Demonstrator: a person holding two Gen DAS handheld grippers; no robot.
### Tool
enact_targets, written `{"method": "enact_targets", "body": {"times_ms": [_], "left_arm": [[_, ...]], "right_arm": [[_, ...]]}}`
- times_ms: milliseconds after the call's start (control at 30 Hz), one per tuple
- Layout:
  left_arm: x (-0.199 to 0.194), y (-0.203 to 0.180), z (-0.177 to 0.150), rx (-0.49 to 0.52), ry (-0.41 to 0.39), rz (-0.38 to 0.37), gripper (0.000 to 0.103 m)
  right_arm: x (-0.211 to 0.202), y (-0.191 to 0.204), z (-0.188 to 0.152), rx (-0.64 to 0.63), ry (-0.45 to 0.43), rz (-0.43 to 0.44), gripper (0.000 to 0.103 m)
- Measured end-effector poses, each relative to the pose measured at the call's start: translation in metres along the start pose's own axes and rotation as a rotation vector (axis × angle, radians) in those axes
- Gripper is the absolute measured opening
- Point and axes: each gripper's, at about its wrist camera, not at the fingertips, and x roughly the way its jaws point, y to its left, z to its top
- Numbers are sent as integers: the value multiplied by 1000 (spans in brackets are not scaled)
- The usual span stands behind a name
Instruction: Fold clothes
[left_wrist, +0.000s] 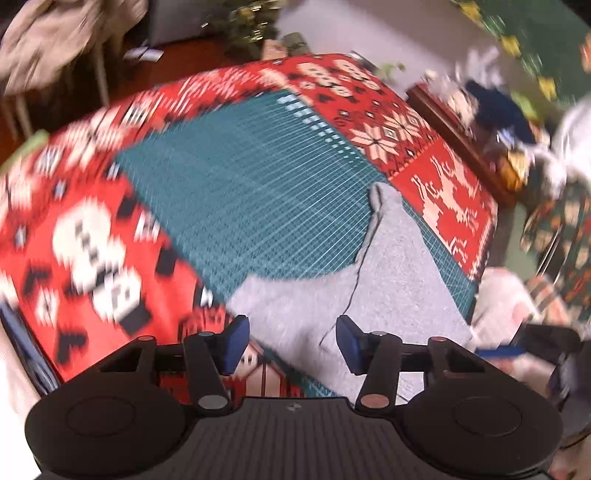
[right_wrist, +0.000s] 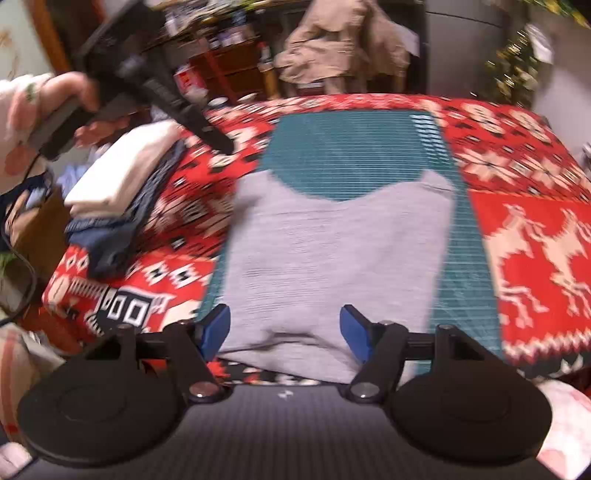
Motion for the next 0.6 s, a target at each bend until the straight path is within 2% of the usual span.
{"method": "enact_targets", "body": {"times_ms": [133, 267, 400, 500, 600], "left_arm": [[7, 21, -18, -92, -9, -51, 45], [12, 37, -33, -200, -34, -116, 40], [16, 55, -45, -306, -76, -164, 35], [20, 68, -50, -379, -97, -204, 28], [24, 72, -51, -391, -104, -229, 28]], "right_arm": [[20, 32, -5, -81, 37, -10, 50], [36, 51, -13, -152, 57, -19, 45], [48, 60, -18, -175, 87, 5, 22], [56, 64, -21, -194, 112, -8, 22], [61, 64, -21, -190, 123, -15, 22]]}}
